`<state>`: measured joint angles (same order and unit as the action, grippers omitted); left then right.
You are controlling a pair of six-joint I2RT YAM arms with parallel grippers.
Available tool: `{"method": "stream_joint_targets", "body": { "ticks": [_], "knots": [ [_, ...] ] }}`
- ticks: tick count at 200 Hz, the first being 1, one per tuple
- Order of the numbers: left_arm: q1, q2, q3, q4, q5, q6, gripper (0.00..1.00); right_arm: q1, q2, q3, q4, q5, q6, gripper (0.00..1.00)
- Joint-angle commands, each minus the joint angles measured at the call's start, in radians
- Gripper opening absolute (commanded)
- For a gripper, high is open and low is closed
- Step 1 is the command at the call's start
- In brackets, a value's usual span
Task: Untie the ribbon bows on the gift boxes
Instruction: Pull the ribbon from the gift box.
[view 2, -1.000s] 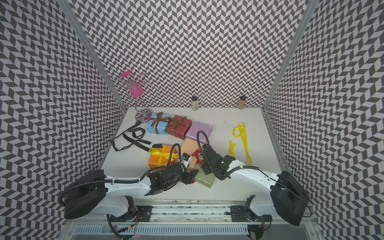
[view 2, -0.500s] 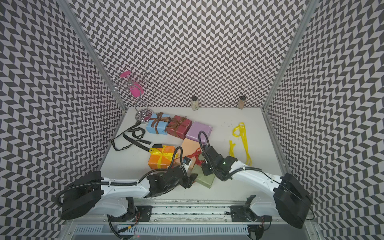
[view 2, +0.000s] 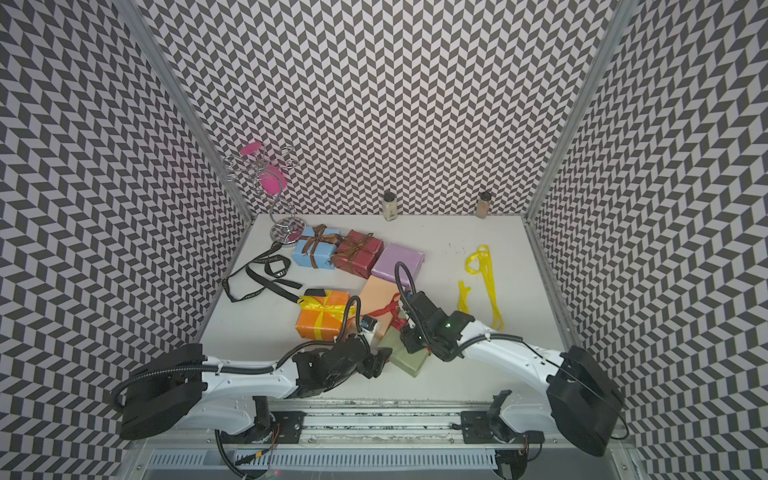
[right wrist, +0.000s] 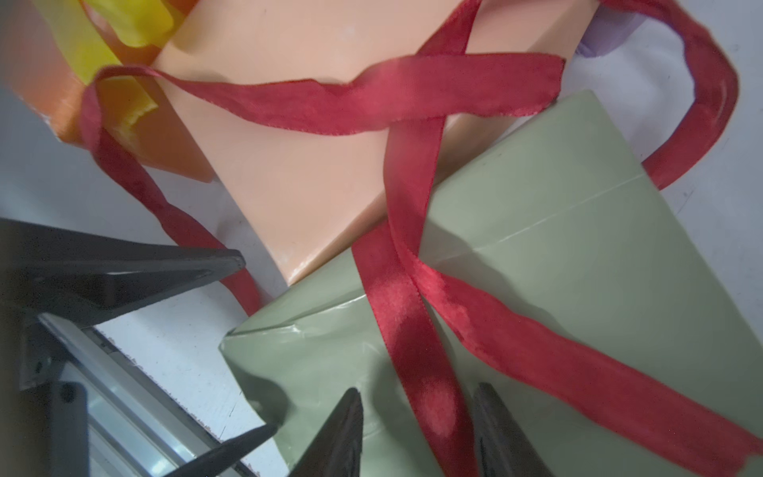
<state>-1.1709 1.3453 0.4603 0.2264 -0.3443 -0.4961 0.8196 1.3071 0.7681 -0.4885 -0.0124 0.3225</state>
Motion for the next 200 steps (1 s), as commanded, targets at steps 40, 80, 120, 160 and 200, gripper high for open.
{"method": "stream_joint_targets", "body": {
  "ticks": [40,80,120,160,200],
  "knots": [
    [0.056,0.032,-0.014,-0.019,-0.05,-0.006,0.75,0.005,0.057,0.022,-0.015,0.08,-0.025,0.22],
    [0.074,0.025,-0.014,-0.019,-0.047,0.01,0.75,0.03,0.114,0.043,-0.031,0.116,-0.019,0.2],
    [0.076,0.026,-0.013,-0.019,-0.044,0.017,0.75,0.039,0.11,0.053,-0.051,0.131,-0.009,0.3],
    [0.077,0.028,-0.003,-0.019,-0.054,0.028,0.75,0.041,0.081,0.103,-0.084,0.156,-0.042,0.42],
    [0.082,0.038,0.009,-0.018,-0.055,0.041,0.75,0.042,0.143,0.129,-0.093,0.144,-0.08,0.41]
  ]
}}
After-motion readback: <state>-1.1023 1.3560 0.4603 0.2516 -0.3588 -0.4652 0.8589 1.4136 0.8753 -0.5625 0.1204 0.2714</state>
